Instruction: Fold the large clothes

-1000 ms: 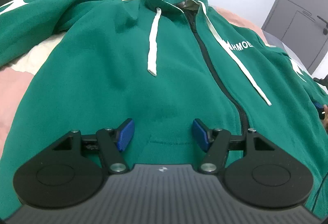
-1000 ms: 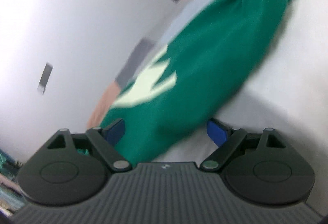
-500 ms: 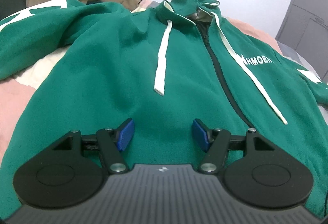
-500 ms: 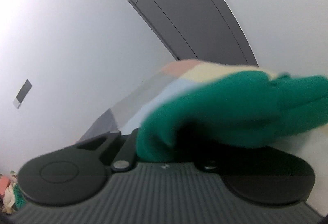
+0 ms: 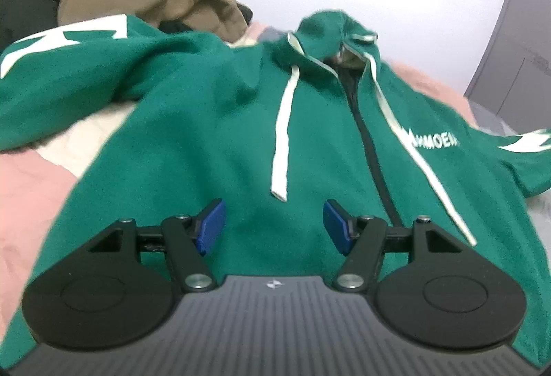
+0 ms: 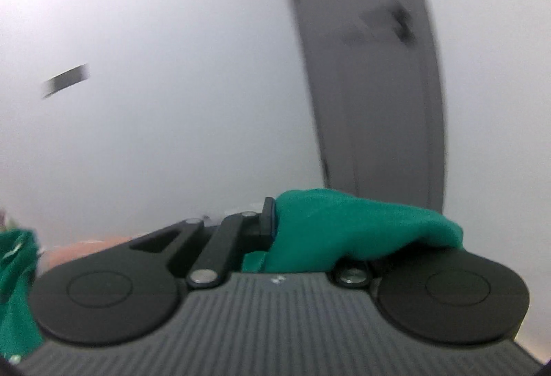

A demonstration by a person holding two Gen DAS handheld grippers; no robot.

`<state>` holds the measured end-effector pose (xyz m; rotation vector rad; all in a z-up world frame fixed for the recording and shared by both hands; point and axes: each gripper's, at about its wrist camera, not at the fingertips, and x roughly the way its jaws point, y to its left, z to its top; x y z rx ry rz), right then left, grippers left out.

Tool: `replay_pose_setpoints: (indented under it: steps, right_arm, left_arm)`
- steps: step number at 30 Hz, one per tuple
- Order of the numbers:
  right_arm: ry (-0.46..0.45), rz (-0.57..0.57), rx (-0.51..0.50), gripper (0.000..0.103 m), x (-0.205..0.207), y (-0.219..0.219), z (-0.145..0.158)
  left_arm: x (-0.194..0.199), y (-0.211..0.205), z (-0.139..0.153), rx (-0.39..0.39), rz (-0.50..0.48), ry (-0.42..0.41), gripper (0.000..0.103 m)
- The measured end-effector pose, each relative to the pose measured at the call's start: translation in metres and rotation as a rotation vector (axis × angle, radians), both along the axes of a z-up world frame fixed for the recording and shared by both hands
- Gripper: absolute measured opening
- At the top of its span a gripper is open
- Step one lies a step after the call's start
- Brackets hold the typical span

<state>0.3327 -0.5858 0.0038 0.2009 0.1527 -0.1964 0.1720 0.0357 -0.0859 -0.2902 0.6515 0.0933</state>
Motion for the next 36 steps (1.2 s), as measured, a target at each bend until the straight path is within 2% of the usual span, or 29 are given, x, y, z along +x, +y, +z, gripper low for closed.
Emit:
replay_pose_setpoints:
  steps: [5,7,10,15,21,25,29,31,33,36]
  right_arm:
    - [-0.082,0.167,-0.262,0.01,-0.034,0.102,0.088]
    - [-0.097,0.236,-0.344,0.01,-0.058,0.146,0.11]
    - [-0.109,0.316,-0.477,0.01,-0.082,0.211,0.126]
    - [-0.121,0.486,-0.732,0.007,-0.129,0.32,0.111]
    - [-0.006,0.697,-0.886,0.006,-0.17,0.421,0.036]
    - [0.111,0.821,-0.916,0.008,-0.186,0.458,-0.022]
    - [0.256,0.885,-0.867,0.012,-0.192,0.483,-0.063]
    - [0.31,0.896,-0.827,0.025,-0.192,0.491,-0.077]
    - [0.359,0.927,-0.762,0.056,-0.191,0.49,-0.081]
    - [0.414,0.968,-0.644,0.068,-0.2,0.477,-0.078]
  left_arm:
    - [-0.021,0.015,0.019,-0.044,0.002,-0.054,0.068]
    - [-0.03,0.022,0.025,-0.073,-0.004,-0.072,0.068]
    - [-0.044,0.031,0.035,-0.083,-0.012,-0.106,0.068]
    - [-0.063,0.047,0.047,-0.108,-0.025,-0.16,0.068]
    - [-0.07,0.07,0.041,-0.172,-0.012,-0.18,0.068]
    - [-0.068,0.081,0.035,-0.217,-0.022,-0.176,0.068]
    - [-0.067,0.082,0.031,-0.24,-0.056,-0.173,0.068]
    - [-0.065,0.081,0.03,-0.238,-0.07,-0.177,0.068]
    - [-0.065,0.081,0.028,-0.244,-0.079,-0.179,0.068]
    - [-0.062,0.08,0.027,-0.26,-0.099,-0.172,0.068]
